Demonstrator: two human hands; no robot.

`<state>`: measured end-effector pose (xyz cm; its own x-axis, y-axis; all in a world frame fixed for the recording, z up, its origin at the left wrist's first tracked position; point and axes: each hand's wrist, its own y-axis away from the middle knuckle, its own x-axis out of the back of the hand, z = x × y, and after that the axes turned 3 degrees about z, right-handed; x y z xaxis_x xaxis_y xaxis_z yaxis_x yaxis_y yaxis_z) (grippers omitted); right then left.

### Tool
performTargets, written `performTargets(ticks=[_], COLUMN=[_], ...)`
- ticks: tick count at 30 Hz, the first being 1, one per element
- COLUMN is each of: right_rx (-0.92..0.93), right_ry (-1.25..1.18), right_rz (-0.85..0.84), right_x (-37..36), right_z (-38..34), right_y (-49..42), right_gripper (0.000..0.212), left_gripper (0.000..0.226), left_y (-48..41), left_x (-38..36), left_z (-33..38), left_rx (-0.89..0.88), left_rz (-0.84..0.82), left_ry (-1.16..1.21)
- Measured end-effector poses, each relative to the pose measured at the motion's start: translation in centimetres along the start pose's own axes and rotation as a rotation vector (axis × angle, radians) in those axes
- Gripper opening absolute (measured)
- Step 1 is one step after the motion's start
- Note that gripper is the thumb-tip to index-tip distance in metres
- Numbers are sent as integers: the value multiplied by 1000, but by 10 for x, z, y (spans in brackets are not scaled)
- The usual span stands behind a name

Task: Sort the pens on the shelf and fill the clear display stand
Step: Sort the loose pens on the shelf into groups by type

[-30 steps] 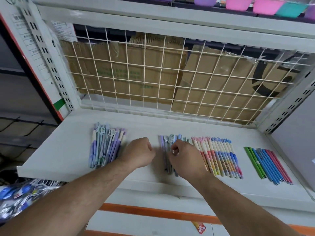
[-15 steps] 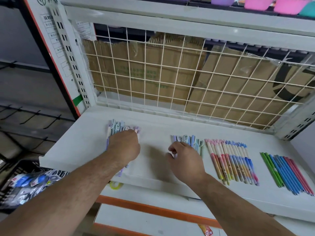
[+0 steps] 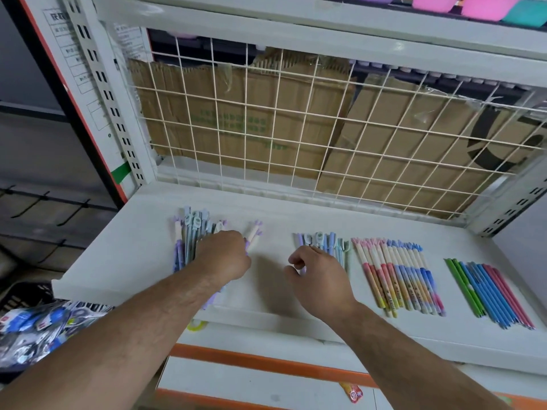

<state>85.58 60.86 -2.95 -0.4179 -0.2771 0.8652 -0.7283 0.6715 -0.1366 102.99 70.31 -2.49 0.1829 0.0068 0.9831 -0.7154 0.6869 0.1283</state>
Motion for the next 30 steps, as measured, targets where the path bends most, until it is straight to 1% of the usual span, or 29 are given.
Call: performTargets(ticks=[1, 2, 4, 6, 9, 12, 15, 16, 18, 22, 24, 28, 30], right_rx=[0, -3, -9, -11, -25, -11, -30, -40, -51, -37, -30, -41, -53], right_ry=[-1, 0, 3, -1, -10, 2, -3, -14, -38, -66, -77, -115, -120], right_rz=[2, 1, -4, 4, 5, 11, 12, 8, 0, 0, 5, 3, -5], right_x=[0, 0, 2, 3, 5, 7, 9, 9, 11, 17, 20, 24, 27], right_z=[1, 1, 2, 4, 8, 13, 18, 19, 22, 24, 26, 32, 36], right_y=[0, 1, 2, 4, 7, 10, 12, 12, 13, 17, 19, 22, 23], right_gripper=[16, 15, 15, 13, 11, 10, 9, 9, 9, 11, 12, 12, 11], left_gripper=[14, 12, 28, 32, 31, 26, 26, 30, 33, 48, 51, 46, 33], left_y=[0, -1, 0, 2, 5, 5, 2, 1, 1, -2, -5, -4, -5], left_x=[1, 2, 4, 1, 0, 2, 4, 5, 7, 11, 9, 10, 6], left_z=[2, 5, 13, 18, 21, 25, 28, 30, 33, 37, 37, 42, 41], left_rx=[-3, -8, -10, -23, -39, -61, -16, 8, -6, -1, -7, 5, 27], left_rz=[-10, -23, -65, -77, -42, -73, -90, -99, -141, -209, -240, -217, -181], left_ry=[-11, -15, -50, -115, -160, -166, -134, -119, -148, -289, -328, -255, -150])
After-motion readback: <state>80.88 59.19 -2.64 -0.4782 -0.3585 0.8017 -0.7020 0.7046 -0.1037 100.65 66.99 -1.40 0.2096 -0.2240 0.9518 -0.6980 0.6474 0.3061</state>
